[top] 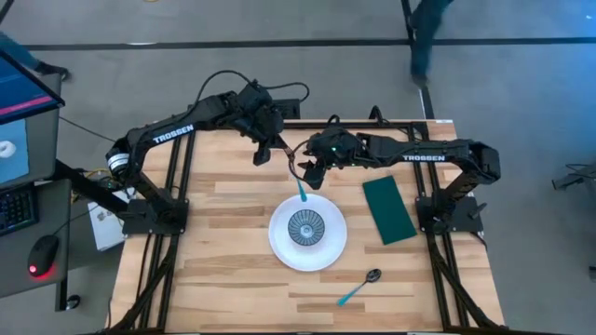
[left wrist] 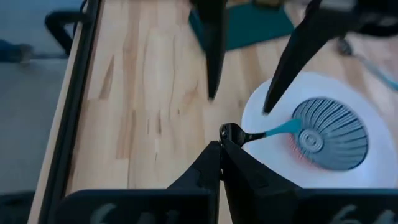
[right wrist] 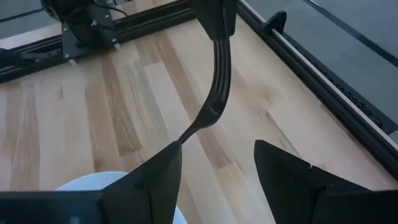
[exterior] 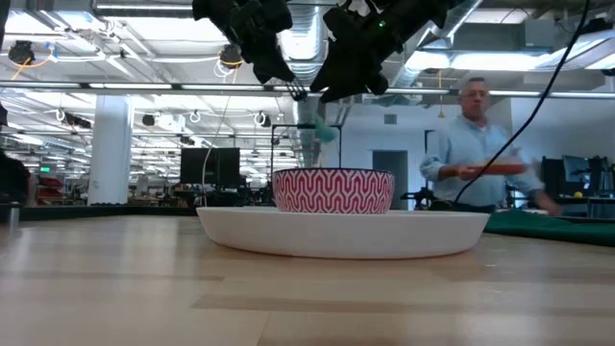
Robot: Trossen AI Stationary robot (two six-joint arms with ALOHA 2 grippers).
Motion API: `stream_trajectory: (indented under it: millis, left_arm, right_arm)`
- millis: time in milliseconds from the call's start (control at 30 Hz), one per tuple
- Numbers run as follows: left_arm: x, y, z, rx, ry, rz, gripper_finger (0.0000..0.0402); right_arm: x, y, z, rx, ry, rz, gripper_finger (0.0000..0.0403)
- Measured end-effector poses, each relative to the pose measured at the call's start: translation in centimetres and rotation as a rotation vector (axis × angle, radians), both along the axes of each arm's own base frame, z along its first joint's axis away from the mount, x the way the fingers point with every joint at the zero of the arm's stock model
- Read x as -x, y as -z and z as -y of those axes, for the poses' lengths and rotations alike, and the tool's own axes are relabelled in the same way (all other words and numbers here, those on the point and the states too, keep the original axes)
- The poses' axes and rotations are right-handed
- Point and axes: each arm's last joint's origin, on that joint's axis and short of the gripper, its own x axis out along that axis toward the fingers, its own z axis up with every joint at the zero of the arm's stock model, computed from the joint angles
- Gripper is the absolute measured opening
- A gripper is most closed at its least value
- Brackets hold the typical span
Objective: Set table place
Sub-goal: Put the blue fork on the right side of the white plate
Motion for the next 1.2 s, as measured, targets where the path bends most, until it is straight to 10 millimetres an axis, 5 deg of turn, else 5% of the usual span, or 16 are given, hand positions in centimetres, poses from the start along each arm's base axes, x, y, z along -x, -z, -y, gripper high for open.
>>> stream_trajectory:
  millis: [733,867,1067,1200]
  left_arm:
    - [-0.8,-0.9,-0.1,0.009,0.045,0.132,0.0]
    - [-0.9,-1.0,-0.2,-0.006,0.044,0.153,0.0]
    - [-0.9,-1.3,-0.1,-0.01,0.036,0.147,0.0001]
    - [-0.8,-1.4,-0.1,-0.022,0.024,0.143,0.0001]
  right_arm:
    - [0.0,0.1,-0.4,-0.044,-0.004,0.0,0.0216]
    - [0.1,0.2,-0.4,-0.063,0.007,-0.015,0.0169]
    - [0.4,0.5,-0.4,-0.065,0.018,-0.056,0.0029]
    - [0.4,0.5,-0.3,-0.079,0.019,-0.057,0.0025]
